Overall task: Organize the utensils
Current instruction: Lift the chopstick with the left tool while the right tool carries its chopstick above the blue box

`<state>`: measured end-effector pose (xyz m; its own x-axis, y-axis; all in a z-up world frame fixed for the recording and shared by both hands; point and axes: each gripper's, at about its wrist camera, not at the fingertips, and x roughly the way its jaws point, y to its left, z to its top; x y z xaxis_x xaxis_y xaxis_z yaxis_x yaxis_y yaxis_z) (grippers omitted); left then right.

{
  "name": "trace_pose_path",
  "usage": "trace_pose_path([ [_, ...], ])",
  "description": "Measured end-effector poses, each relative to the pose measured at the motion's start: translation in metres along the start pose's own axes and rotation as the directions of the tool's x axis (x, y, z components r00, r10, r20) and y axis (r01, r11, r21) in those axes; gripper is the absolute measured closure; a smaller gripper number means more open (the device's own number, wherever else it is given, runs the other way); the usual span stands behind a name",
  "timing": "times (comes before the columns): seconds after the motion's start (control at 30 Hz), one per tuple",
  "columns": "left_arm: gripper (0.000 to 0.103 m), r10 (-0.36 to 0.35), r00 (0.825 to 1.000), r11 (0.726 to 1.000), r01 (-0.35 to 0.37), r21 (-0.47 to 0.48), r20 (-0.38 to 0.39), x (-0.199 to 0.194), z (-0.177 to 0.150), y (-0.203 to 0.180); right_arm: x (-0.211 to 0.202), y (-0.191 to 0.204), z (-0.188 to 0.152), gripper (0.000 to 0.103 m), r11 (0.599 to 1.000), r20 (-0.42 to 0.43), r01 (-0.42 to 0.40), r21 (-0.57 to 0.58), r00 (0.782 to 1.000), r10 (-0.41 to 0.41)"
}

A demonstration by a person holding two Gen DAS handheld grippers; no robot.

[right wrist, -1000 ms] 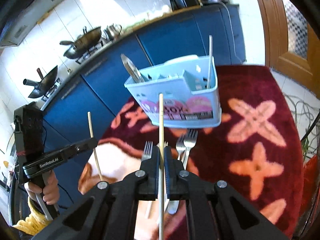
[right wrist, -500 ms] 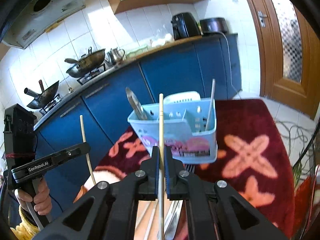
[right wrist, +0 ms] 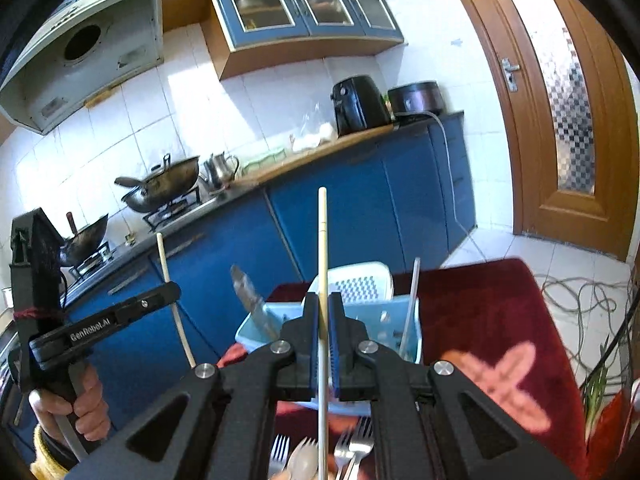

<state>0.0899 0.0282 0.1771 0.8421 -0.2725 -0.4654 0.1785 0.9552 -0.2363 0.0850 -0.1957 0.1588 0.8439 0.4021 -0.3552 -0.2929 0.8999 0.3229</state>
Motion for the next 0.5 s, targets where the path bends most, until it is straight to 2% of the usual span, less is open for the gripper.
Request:
trace_pose_path([
  [0.2, 0.099, 0.022, 0.997, 1.000, -0.024, 0.014, 0.073, 0.010, 0.032, -0.001, 0.019, -0.008, 0.014, 0.097, 1.000, 0.048, 0.027, -0.012, 0.998, -0.026],
  [0.5, 0.099, 0.063, 0.988, 0.996, -0.070, 0.046, 0.140, 0.044, 0.050, -0.004, 0.051, -0.022, 0.019, 0.097, 0.998, 0.149, 0.059, 0.001, 0.987, -0.059],
])
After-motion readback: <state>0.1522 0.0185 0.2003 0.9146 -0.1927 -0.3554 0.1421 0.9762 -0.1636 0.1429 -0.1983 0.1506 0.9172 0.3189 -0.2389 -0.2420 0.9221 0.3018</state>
